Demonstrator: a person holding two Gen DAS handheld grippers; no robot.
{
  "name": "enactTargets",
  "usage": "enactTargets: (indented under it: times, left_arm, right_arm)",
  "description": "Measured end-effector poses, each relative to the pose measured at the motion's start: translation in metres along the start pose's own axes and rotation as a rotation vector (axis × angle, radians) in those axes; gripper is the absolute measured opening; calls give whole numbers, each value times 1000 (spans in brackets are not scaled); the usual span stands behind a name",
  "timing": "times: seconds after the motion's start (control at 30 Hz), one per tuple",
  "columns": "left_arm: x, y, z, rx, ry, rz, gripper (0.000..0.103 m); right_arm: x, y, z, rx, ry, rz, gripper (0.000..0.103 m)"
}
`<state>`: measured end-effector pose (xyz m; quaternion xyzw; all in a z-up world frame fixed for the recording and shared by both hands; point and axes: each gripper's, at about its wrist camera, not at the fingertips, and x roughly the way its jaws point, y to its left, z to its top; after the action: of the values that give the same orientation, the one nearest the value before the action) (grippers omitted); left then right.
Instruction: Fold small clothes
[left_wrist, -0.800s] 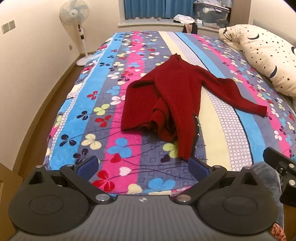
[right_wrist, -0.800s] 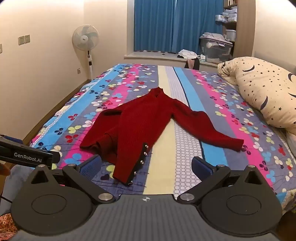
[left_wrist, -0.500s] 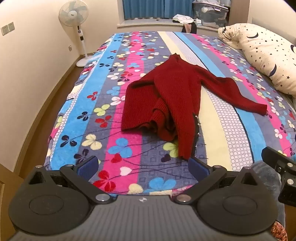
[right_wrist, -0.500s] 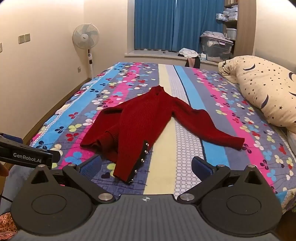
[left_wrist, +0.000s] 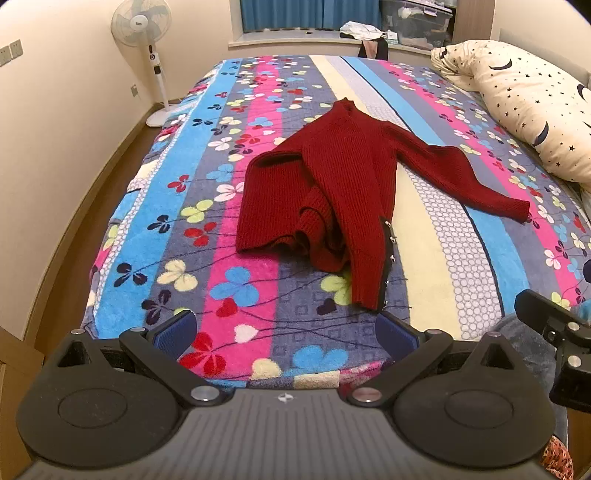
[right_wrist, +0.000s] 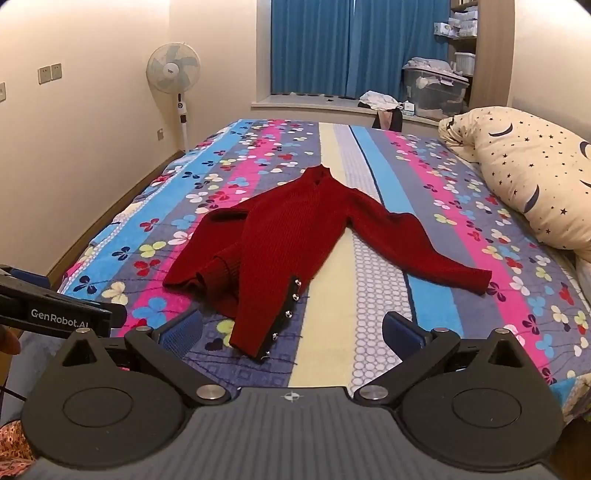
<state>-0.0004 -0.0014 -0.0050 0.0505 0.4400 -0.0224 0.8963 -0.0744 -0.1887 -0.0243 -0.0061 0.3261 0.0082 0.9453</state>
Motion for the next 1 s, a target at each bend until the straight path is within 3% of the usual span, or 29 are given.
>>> enactTargets:
  times: [1.0]
  left_arm:
    - [13,-2,1,1,25,-1,103]
  right_arm:
    - [10,0,-1,-6,24,4,102]
